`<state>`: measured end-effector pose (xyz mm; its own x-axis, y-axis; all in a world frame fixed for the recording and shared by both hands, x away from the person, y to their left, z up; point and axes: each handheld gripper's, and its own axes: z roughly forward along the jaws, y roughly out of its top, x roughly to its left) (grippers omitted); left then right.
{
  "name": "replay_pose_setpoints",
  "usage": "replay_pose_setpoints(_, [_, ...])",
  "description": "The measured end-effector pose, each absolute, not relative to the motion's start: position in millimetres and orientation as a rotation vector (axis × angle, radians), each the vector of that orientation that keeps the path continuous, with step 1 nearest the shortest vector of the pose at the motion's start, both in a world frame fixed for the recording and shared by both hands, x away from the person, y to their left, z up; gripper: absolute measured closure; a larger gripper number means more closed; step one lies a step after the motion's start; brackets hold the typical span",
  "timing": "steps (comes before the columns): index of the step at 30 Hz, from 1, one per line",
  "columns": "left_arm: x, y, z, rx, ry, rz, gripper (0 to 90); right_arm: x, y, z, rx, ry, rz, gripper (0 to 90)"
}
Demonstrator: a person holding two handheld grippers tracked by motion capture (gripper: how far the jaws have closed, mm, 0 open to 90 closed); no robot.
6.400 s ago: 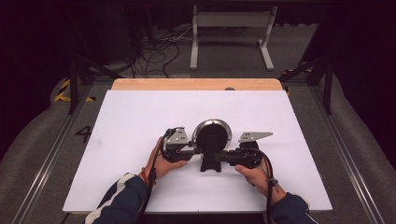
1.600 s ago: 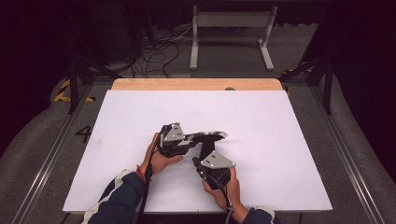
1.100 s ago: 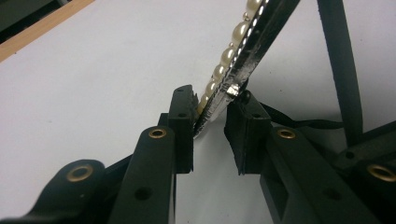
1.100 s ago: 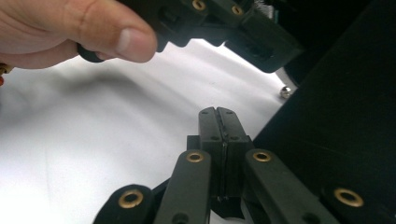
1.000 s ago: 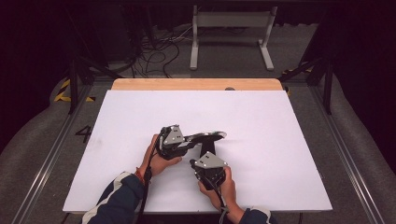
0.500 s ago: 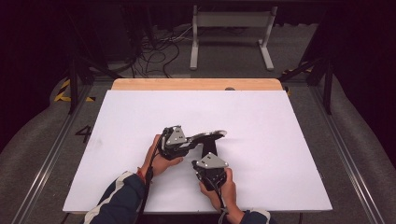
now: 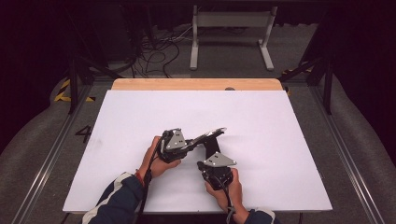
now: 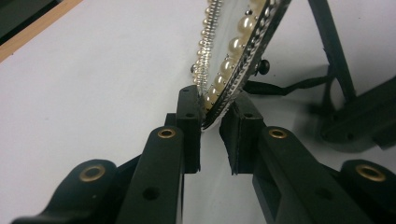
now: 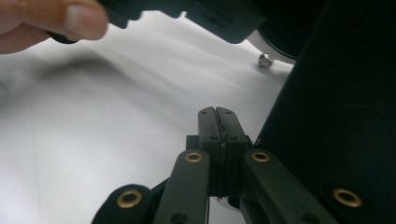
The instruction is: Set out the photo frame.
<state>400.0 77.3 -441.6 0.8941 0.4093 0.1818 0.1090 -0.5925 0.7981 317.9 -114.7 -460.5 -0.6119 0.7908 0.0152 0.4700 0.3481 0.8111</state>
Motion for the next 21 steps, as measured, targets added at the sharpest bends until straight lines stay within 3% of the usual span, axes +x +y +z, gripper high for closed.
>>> replay_pose_setpoints(21, [393, 75, -439, 2.196, 0.346, 0.402, 76.9, 327, -142, -458, 1.162, 2.242, 1.191, 90.0])
